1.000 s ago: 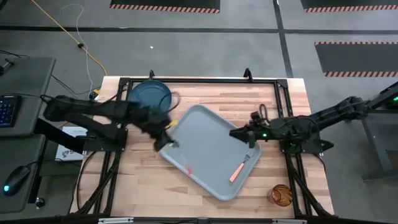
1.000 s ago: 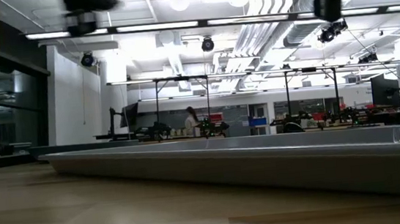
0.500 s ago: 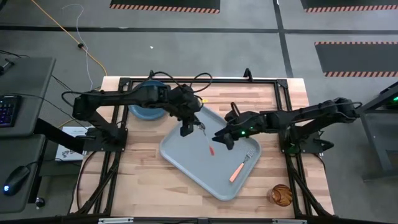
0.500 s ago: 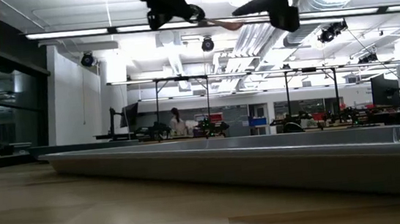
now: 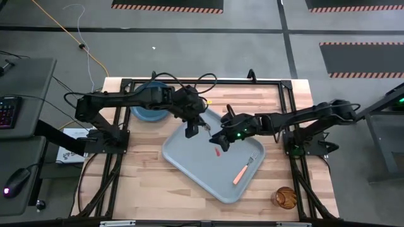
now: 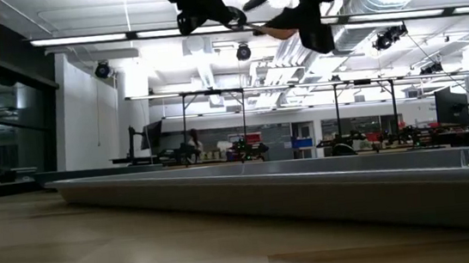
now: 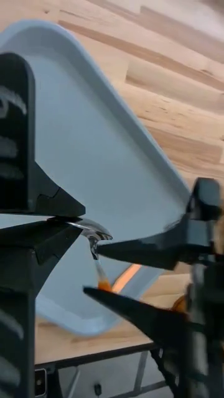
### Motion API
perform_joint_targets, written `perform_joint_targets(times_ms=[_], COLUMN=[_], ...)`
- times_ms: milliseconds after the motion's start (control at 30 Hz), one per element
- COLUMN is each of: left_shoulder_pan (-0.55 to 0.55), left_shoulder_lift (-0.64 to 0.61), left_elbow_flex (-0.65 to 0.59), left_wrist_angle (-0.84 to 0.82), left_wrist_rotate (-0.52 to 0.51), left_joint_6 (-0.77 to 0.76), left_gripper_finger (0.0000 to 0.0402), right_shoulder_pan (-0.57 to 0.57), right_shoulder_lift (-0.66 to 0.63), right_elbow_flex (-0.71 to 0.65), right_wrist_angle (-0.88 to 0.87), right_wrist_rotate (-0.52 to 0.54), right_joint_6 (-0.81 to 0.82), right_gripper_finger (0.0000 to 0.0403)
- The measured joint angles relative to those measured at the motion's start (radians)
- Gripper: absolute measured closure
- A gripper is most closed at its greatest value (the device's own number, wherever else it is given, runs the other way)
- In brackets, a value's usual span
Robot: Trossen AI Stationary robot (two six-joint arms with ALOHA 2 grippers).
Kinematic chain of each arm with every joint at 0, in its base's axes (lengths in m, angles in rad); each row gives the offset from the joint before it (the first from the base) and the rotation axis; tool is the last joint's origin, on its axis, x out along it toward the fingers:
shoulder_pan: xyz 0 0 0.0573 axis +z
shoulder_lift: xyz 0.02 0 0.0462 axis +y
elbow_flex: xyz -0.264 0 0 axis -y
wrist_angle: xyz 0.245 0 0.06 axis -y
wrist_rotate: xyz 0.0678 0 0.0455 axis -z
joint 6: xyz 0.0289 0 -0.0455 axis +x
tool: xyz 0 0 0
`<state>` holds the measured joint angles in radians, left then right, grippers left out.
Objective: Pick and place plate/cup/fork/spoon on tray
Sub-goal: Put the orange spoon on the gray serving tray to the left of the light orange fork
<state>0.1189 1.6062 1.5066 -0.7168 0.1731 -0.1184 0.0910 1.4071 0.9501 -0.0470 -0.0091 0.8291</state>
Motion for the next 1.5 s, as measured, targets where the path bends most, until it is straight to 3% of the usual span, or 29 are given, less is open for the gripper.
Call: perform_joint_targets(times_ms=[567,667,833,967,1200,1367,1500], left_shoulder_pan=[-0.002,-0.002,-0.001,0.001,0.069,0.127,0.169], left_shoulder_lift=[0.0,0.0,0.0,-0.001,-0.083,-0.163,-0.201], left_elbow_flex=[0.0,0.0,0.0,0.0,0.0,0.0,0.001], left_wrist_angle=[0.005,0.002,0.002,0.0,-0.049,-0.047,-0.031], left_wrist_rotate=[0.0,0.0,0.001,0.002,-0.08,-0.154,-0.157], left_joint_6=[0.018,0.018,0.018,0.02,0.052,0.069,0.048], left_gripper_finger=[0.0401,0.0401,0.0397,0.0374,0.0309,0.0279,0.0276], right_shoulder_pan=[-0.005,-0.011,-0.022,-0.026,0.017,0.166,0.358], right_shoulder_lift=[0.011,0.011,0.011,0.002,-0.086,-0.187,-0.241], right_elbow_flex=[0.0,0.0,0.0,0.0,-0.007,-0.159,-0.347], right_wrist_angle=[-0.016,-0.017,-0.018,-0.052,-0.347,-0.317,-0.043], right_wrist_rotate=[-0.003,-0.004,-0.018,-0.033,-0.007,0.075,0.305], right_joint_6=[0.001,0.0,-0.001,-0.004,0.01,0.244,0.593], right_gripper_finger=[0.0273,0.0303,0.039,0.0394,0.04,0.0401,0.0402])
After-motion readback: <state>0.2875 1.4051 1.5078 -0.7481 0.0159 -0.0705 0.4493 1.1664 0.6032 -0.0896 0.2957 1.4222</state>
